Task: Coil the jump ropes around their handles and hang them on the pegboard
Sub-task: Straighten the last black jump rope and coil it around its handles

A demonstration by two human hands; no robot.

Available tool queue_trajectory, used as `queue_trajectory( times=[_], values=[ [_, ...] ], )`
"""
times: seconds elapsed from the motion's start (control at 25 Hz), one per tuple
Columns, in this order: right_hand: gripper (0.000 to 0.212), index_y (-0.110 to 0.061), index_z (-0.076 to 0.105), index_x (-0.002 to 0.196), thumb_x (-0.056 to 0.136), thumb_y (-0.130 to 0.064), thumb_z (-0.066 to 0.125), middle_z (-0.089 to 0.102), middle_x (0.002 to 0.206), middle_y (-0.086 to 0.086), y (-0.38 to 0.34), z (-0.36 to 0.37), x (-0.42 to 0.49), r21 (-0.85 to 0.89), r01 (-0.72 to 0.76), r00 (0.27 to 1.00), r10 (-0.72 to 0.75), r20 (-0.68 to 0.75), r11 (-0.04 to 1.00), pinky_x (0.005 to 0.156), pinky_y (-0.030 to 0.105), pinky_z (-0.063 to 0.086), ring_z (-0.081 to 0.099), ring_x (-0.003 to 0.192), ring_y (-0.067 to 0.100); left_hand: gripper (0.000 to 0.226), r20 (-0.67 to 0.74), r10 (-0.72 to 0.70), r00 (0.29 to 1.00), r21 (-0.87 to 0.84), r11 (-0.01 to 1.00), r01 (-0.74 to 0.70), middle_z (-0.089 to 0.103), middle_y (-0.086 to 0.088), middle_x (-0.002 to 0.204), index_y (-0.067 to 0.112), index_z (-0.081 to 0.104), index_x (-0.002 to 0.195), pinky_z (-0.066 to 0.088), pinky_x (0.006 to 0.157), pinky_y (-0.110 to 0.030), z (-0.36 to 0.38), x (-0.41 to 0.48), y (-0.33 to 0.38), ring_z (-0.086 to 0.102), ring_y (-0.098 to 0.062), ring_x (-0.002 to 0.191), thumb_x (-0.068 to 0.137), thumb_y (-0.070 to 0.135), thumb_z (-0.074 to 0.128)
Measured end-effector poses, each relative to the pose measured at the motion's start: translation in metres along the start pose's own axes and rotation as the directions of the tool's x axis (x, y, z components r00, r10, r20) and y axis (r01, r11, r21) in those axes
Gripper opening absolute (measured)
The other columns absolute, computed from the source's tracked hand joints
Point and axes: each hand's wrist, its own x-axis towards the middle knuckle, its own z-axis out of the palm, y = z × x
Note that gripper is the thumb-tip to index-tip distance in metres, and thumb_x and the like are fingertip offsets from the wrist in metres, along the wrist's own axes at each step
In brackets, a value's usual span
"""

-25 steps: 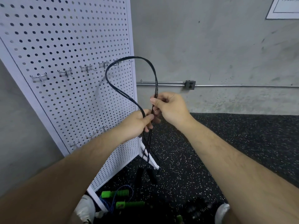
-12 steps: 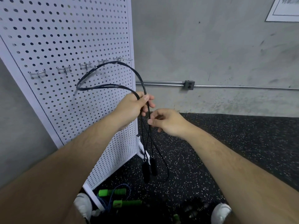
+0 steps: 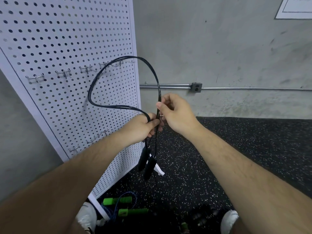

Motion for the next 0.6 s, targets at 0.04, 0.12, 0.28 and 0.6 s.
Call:
queue_trajectory(
  times=[0.04,0.12,0.28,0.6],
  values=[
    [0.006,-0.018,0.059,0.102,0.098,-0.021,0.063,0.063,0.089,-0.003,0.0,-0.003,0.0,0.023,-0.031,1.0,0.031,0.003,0.999,0.065,0.032,0.057,0.063,0.073,0.013,0.029,-0.026,0.006,1.0,-0.008,1.0,-0.007,0.068,0.009,0.068,0.028,0.064,0.084,0.05,0.072,-0.03,-0.001,0.001,0.001,0.058,-0.006,0.061,0.107,0.021,0.047],
    [0.016,-0.017,0.059,0.112,0.098,-0.02,0.063,0.065,0.101,0.0,0.002,-0.01,-0.004,0.021,-0.144,0.984,0.14,0.113,0.989,0.064,0.022,0.055,0.064,0.075,0.01,0.031,-0.105,0.019,0.994,-0.021,1.0,-0.021,0.065,0.004,0.067,0.027,0.063,0.08,0.052,0.074,-0.032,-0.004,0.005,0.004,0.06,-0.01,0.062,0.107,0.023,0.048],
    [0.018,-0.021,0.067,0.104,0.088,-0.026,0.075,0.072,0.096,-0.003,0.019,-0.009,-0.018,-0.208,-0.224,0.9,0.284,0.331,0.952,0.073,0.033,0.058,0.068,0.07,0.012,0.026,-0.182,0.019,0.983,-0.172,0.984,-0.051,0.06,-0.003,0.067,0.017,0.07,0.095,0.049,0.063,-0.019,-0.008,0.01,0.011,0.055,-0.008,0.058,0.107,0.019,0.047],
    [0.019,-0.004,0.068,0.088,0.095,-0.021,0.068,0.066,0.067,0.0,0.024,-0.007,-0.014,-0.151,-0.227,0.954,0.251,0.162,0.962,0.054,0.02,0.051,0.063,0.055,0.009,0.029,-0.091,-0.035,0.995,-0.127,0.992,0.023,0.069,0.0,0.072,0.024,0.066,0.087,0.055,0.087,-0.042,0.0,0.015,-0.003,0.067,-0.017,0.073,0.108,0.028,0.046]
  ],
)
